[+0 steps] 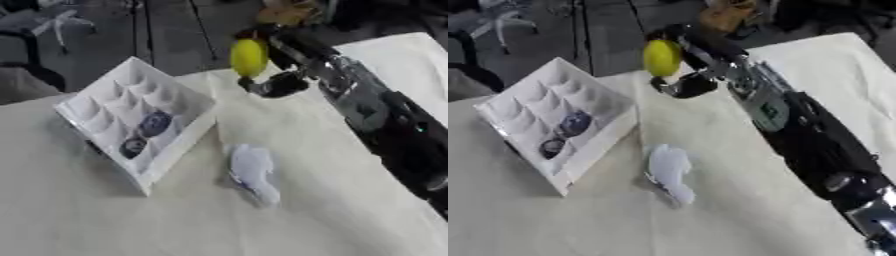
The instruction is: Pick up objects on the table and place them in the box.
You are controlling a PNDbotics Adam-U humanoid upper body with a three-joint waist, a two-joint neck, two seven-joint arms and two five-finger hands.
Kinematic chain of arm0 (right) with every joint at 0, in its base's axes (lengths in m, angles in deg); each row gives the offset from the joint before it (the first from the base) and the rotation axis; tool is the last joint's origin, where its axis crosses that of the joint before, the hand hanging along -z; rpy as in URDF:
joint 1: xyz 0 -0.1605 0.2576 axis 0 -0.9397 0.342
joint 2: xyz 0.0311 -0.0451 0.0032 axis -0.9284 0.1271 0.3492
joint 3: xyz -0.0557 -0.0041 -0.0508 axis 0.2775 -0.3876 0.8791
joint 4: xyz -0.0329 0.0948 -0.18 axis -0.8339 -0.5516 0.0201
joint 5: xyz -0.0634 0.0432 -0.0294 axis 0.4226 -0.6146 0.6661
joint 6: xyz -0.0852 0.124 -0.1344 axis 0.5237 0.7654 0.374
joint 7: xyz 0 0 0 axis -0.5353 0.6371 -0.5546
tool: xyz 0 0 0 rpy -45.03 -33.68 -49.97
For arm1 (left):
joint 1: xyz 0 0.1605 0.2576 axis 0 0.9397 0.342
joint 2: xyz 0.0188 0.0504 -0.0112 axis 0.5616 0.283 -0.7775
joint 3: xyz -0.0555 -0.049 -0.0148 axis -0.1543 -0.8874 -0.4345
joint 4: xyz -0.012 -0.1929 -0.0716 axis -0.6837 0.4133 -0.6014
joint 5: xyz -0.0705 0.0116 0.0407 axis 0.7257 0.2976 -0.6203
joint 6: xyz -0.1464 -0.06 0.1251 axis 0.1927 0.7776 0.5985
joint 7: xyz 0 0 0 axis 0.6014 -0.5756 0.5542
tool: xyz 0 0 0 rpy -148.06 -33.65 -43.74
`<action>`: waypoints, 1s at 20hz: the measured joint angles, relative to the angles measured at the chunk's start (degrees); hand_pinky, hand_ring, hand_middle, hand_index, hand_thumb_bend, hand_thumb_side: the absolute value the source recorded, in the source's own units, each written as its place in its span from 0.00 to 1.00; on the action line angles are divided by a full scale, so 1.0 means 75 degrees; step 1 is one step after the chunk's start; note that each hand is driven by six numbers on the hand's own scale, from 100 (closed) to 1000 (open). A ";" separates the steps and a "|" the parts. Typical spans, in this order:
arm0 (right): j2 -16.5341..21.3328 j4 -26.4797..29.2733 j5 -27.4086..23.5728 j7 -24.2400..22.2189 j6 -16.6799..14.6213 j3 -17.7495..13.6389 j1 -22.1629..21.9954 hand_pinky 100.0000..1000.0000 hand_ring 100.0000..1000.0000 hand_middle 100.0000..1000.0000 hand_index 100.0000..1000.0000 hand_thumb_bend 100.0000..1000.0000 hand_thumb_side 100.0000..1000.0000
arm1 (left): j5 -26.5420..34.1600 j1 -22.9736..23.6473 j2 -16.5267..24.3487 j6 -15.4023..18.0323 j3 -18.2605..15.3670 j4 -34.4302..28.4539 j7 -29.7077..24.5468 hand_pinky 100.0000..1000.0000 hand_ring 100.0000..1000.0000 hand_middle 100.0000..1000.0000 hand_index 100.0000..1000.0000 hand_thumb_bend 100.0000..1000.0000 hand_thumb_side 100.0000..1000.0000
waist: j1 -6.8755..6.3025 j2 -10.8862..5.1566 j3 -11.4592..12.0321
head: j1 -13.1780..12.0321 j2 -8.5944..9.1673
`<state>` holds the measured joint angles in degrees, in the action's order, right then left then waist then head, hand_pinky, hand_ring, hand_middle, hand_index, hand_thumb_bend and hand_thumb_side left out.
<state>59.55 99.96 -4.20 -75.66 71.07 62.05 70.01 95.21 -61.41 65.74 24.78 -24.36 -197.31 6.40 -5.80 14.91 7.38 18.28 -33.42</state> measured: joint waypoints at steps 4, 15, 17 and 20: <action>-0.0264 -0.0192 -0.0035 -0.0065 0.0183 0.0218 0.0089 0.07 0.11 0.77 0.78 0.00 0.23 | 0.0037 -0.0074 0.0003 -0.0018 0.0063 0.0000 -0.0014 0.62 0.60 0.72 0.81 0.10 1.00 | 0.0022 -0.0030 0.0203 | 0.0177 0.0069; -0.0503 -0.0796 0.0035 -0.0574 -0.0087 0.0325 0.0102 0.06 0.10 0.76 0.78 0.00 0.24 | 0.0154 -0.0166 0.0003 -0.0072 0.0197 0.0000 -0.0127 0.63 0.60 0.72 0.81 0.10 1.00 | 0.0027 -0.0035 0.0688 | 0.0363 0.0105; -0.0504 -0.0881 0.0035 -0.0665 -0.0128 0.0324 0.0103 0.06 0.10 0.77 0.78 0.00 0.25 | 0.0171 -0.0178 0.0003 -0.0072 0.0237 0.0000 -0.0167 0.63 0.60 0.72 0.81 0.10 1.00 | 0.0027 -0.0050 0.0819 | 0.0360 0.0105; -0.0504 -0.1023 0.0038 -0.0760 -0.0177 0.0321 0.0124 0.06 0.10 0.77 0.78 0.00 0.25 | 0.0216 -0.0184 0.0003 -0.0061 0.0278 0.0000 -0.0223 0.63 0.60 0.71 0.81 0.10 1.00 | 0.0027 -0.0060 0.0977 | 0.0361 0.0105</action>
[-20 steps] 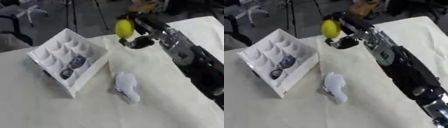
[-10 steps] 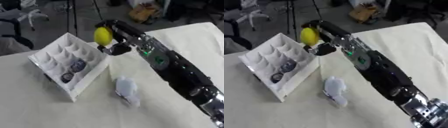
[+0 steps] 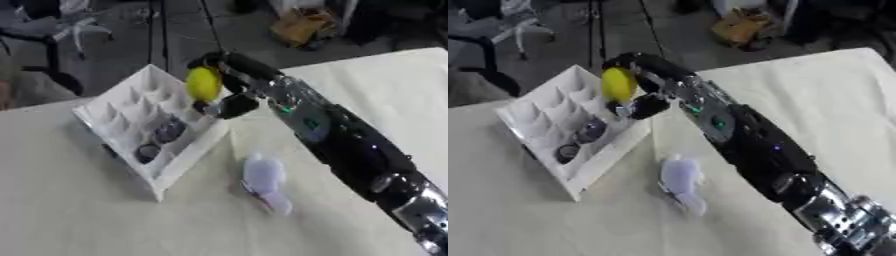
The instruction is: Pick up objects on the table and place them in the box.
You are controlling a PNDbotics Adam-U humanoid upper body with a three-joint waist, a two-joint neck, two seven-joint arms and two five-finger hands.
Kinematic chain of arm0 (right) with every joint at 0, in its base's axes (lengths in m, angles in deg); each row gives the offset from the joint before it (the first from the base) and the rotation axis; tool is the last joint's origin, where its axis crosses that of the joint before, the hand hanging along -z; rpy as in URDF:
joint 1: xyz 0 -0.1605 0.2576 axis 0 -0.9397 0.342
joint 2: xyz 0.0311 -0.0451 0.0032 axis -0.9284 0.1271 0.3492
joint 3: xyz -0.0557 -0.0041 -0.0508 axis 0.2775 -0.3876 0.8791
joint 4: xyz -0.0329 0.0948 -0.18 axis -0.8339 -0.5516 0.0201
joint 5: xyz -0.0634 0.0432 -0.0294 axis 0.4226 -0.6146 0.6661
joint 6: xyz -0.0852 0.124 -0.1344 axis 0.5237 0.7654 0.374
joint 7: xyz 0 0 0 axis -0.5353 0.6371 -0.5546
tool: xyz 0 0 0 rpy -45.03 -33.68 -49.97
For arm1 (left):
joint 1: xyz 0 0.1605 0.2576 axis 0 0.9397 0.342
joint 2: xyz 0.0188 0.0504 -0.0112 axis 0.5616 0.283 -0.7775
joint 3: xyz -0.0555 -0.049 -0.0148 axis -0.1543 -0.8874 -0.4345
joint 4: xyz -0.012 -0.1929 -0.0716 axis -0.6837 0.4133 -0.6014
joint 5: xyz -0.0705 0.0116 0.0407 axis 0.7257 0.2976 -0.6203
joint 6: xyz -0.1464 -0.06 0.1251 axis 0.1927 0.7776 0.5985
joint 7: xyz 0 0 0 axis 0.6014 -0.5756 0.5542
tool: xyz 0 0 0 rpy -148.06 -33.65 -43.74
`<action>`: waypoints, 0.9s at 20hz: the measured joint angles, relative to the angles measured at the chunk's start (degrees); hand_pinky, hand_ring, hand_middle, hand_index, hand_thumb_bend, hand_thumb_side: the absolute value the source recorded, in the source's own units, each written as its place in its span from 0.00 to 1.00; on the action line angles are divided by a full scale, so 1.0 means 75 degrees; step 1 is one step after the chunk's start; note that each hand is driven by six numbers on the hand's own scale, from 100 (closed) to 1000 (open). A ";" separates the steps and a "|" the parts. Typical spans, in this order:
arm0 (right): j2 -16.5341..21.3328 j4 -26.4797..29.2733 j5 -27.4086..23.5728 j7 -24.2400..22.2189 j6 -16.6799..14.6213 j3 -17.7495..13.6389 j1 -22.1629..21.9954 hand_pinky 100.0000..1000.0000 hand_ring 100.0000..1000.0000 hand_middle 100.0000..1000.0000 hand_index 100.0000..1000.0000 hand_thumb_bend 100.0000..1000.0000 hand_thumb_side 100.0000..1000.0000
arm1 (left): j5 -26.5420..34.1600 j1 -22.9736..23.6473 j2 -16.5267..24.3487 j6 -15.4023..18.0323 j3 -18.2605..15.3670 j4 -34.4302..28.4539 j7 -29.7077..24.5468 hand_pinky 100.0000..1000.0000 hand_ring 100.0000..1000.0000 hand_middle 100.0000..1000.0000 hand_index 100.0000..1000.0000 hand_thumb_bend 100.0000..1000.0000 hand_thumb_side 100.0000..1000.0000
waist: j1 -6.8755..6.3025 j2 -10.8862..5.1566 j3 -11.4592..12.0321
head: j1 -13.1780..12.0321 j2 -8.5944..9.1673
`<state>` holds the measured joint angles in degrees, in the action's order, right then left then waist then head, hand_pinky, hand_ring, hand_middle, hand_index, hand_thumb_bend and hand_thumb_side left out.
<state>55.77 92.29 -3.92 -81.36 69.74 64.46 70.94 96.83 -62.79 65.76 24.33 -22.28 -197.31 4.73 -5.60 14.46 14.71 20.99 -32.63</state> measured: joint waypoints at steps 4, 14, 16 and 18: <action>-0.0001 -0.0187 0.0028 0.0004 -0.0059 -0.0016 0.0014 0.06 0.10 0.77 0.78 0.00 0.25 | 0.0059 -0.0029 -0.0001 -0.0021 0.0085 0.0000 -0.0070 0.63 0.60 0.71 0.81 0.10 1.00 | 0.0000 0.0000 0.0128 | 0.0009 0.0002; 0.0057 -0.0654 0.0352 0.0481 -0.0234 -0.0144 -0.0030 0.37 0.32 0.90 0.94 0.00 0.33 | 0.0205 -0.0191 -0.0137 -0.0049 0.0279 -0.0001 -0.0346 0.62 0.59 0.71 0.81 0.08 1.00 | 0.0000 0.0130 0.0485 | 0.0080 0.0308; 0.0081 -0.0806 0.0482 0.0465 -0.0293 -0.0189 -0.0039 0.50 0.41 0.93 0.95 0.04 0.40 | 0.0205 -0.0206 -0.0178 -0.0037 0.0297 -0.0001 -0.0391 0.62 0.59 0.71 0.81 0.08 1.00 | -0.0003 0.0293 0.0494 | 0.0090 0.0347; 0.0091 -0.0945 0.0645 0.0474 -0.0357 -0.0242 -0.0040 0.58 0.47 0.96 0.96 0.07 0.48 | 0.0205 -0.0208 -0.0228 -0.0026 0.0322 -0.0001 -0.0433 0.62 0.59 0.71 0.81 0.08 1.00 | -0.0003 0.0337 0.0495 | 0.0099 0.0392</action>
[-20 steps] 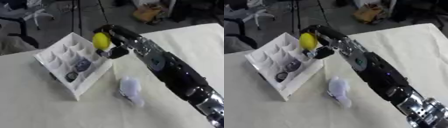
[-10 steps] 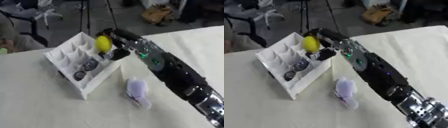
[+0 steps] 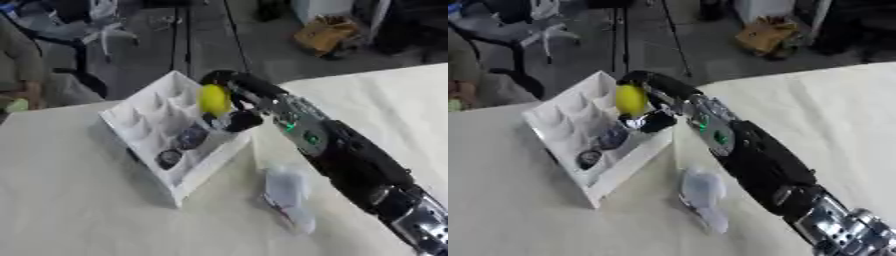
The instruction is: Pick up objects on the table and place them in the box.
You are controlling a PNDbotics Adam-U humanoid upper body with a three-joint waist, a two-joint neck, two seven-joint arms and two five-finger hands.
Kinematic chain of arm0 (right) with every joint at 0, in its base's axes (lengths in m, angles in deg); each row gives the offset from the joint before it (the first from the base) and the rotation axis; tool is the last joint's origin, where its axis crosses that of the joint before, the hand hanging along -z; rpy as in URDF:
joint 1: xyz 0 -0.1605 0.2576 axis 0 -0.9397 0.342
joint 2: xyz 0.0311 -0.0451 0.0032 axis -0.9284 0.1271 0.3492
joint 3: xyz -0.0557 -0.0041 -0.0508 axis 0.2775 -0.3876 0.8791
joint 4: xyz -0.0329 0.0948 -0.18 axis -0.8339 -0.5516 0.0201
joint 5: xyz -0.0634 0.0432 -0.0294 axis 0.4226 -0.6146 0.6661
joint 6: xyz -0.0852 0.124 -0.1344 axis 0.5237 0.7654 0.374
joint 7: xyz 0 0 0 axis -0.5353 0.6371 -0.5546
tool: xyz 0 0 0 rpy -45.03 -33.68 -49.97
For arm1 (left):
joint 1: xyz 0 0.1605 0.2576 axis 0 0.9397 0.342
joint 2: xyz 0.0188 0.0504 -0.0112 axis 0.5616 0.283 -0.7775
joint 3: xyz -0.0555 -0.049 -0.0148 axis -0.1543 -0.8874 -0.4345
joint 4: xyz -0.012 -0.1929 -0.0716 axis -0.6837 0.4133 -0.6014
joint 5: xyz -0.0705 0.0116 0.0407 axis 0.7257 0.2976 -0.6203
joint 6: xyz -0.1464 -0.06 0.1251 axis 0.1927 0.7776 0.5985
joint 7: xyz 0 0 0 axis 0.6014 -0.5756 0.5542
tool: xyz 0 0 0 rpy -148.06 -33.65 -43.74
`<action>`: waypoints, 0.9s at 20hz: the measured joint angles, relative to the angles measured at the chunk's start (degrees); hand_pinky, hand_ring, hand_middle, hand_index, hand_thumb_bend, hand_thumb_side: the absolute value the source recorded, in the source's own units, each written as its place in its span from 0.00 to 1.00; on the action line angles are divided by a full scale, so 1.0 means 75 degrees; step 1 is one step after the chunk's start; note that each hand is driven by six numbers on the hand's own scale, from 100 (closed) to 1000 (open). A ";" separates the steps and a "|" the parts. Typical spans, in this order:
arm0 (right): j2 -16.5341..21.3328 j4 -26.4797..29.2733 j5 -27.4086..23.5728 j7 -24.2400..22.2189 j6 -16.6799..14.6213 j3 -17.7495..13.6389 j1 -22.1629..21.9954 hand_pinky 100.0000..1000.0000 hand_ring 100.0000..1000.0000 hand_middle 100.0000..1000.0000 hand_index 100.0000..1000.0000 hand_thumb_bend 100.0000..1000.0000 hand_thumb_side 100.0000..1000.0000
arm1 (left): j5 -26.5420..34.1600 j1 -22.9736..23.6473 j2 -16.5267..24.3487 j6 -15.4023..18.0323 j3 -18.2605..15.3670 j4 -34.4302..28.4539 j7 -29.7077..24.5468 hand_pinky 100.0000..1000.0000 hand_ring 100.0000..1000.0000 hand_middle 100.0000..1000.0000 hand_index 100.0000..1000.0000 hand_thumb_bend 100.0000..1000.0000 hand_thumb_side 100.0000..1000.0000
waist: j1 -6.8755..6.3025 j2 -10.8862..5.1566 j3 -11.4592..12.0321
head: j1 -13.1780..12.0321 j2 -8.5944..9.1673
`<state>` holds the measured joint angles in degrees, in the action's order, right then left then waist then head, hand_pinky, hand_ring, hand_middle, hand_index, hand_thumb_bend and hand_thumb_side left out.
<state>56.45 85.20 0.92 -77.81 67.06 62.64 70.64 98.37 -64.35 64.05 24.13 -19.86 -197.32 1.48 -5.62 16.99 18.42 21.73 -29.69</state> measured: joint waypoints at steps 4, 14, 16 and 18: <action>0.0050 -0.0144 0.0399 0.0084 -0.0205 -0.0070 0.0016 0.85 0.69 1.00 1.00 0.16 0.66 | 0.0000 0.0005 -0.0057 0.0009 0.0003 0.0000 -0.0052 0.62 0.59 0.71 0.82 0.07 1.00 | -0.0002 0.0064 -0.0023 | 0.0021 0.0007; 0.0031 -0.0370 0.0865 0.0215 -0.0592 -0.0066 -0.0060 0.87 0.70 1.00 1.00 0.19 0.72 | 0.0032 0.0008 -0.0082 0.0007 0.0047 0.0000 -0.0128 0.62 0.59 0.71 0.82 0.08 1.00 | -0.0044 0.0095 -0.0212 | 0.0030 0.0074; 0.0031 -0.0371 0.0884 0.0243 -0.0624 -0.0066 -0.0060 0.87 0.69 1.00 1.00 0.19 0.72 | 0.0038 -0.0001 -0.0082 0.0004 0.0047 0.0000 -0.0131 0.62 0.59 0.71 0.82 0.08 1.00 | -0.0044 0.0095 -0.0250 | 0.0030 0.0077; 0.0031 -0.0371 0.0886 0.0277 -0.0657 -0.0068 -0.0061 0.85 0.67 1.00 1.00 0.18 0.71 | 0.0050 -0.0011 -0.0082 0.0004 0.0047 0.0000 -0.0131 0.62 0.59 0.71 0.82 0.08 1.00 | -0.0044 0.0095 -0.0270 | 0.0031 0.0091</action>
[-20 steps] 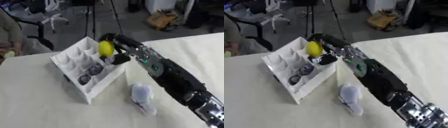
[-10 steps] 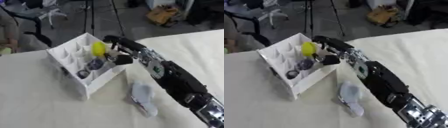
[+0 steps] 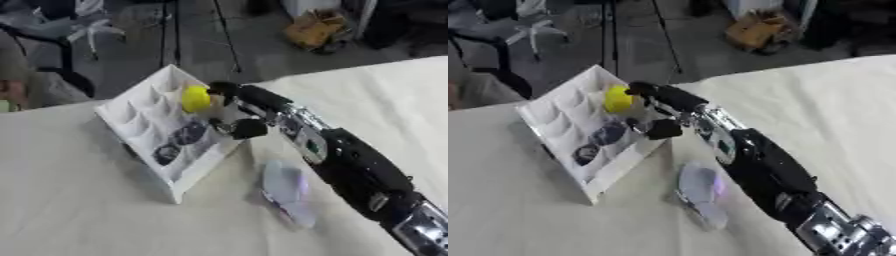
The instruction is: Pick up objects on the table and place them in the box.
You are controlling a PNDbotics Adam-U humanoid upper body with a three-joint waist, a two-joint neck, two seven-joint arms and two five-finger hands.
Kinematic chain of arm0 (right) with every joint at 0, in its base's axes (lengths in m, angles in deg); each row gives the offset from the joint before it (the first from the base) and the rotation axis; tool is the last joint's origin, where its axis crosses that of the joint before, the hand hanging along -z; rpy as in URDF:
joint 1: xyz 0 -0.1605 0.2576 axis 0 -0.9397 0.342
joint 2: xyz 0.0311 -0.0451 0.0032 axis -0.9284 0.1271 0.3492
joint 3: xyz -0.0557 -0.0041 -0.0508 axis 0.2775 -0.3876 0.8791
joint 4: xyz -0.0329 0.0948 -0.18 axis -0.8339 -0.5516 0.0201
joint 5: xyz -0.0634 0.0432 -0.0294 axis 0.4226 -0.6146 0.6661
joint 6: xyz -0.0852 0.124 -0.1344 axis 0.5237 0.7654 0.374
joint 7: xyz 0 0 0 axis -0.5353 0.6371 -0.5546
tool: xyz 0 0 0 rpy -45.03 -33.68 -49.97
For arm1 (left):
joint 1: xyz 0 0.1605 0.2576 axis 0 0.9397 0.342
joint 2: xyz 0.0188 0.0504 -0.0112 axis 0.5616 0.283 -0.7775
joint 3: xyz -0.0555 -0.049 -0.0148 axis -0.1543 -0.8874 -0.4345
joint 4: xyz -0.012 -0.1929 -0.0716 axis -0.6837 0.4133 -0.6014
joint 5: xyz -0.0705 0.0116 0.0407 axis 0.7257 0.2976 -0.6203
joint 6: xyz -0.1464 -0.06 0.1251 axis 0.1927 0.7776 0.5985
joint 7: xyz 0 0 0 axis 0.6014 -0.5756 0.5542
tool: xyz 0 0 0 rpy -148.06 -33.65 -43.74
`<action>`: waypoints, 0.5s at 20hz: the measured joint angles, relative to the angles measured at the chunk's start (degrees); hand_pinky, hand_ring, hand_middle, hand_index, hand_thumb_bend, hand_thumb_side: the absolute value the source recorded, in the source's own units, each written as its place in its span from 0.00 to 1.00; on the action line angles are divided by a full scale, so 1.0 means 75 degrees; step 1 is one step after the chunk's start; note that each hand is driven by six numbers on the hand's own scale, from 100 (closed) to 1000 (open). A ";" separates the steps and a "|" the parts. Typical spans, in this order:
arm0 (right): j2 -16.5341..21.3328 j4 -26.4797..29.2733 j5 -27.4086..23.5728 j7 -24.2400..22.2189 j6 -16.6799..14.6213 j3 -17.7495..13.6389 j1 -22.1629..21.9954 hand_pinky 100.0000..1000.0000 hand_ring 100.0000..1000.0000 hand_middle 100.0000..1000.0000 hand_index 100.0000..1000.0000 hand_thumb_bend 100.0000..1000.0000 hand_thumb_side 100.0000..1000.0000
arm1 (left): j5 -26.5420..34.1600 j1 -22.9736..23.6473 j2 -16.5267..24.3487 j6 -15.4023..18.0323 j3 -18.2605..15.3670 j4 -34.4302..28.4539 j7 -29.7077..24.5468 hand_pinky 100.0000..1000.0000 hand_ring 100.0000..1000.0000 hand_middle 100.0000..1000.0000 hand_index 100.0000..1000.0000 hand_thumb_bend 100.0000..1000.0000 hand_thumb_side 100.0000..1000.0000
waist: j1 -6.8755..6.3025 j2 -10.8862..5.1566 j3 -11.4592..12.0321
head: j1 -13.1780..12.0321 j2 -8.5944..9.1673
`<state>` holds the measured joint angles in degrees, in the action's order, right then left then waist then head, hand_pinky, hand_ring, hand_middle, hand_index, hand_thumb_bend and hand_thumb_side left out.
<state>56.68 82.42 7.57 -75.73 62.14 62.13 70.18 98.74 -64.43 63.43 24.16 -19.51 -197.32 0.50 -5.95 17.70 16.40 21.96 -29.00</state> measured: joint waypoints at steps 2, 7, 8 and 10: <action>0.0000 0.0010 0.0000 0.0074 -0.0054 -0.0002 0.0000 0.83 0.63 1.00 1.00 0.19 0.69 | 0.0003 -0.0015 0.0000 0.0000 0.0000 0.0000 0.0000 0.62 0.59 0.71 0.82 0.08 1.00 | 0.0000 0.0000 -0.0028 | 0.0000 0.0050; 0.0013 0.0442 -0.0099 0.0502 -0.0043 -0.0033 0.0002 0.81 0.59 0.97 0.99 0.19 0.61 | 0.0003 -0.0090 0.0004 -0.0004 0.0000 0.0000 0.0001 0.62 0.59 0.71 0.82 0.09 1.00 | 0.0002 0.0000 -0.0156 | 0.0000 0.0112; 0.0017 0.0637 -0.0172 0.0626 -0.0006 -0.0038 0.0006 0.81 0.59 0.97 0.99 0.19 0.61 | 0.0003 -0.0112 0.0007 -0.0007 -0.0001 0.0000 0.0004 0.62 0.59 0.71 0.82 0.09 1.00 | 0.0003 0.0000 -0.0201 | 0.0000 0.0120; 0.0051 0.1127 -0.0368 0.0848 0.0100 -0.0054 0.0011 0.82 0.60 0.97 0.99 0.17 0.59 | 0.0003 -0.0147 0.0026 -0.0018 -0.0001 0.0000 0.0015 0.62 0.60 0.71 0.81 0.09 1.00 | 0.0003 -0.0004 -0.0304 | -0.0001 0.0143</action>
<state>57.07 90.87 4.81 -69.37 62.88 61.72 70.26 98.76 -65.54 63.63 24.02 -19.52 -197.32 0.61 -5.93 17.67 14.12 21.96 -27.93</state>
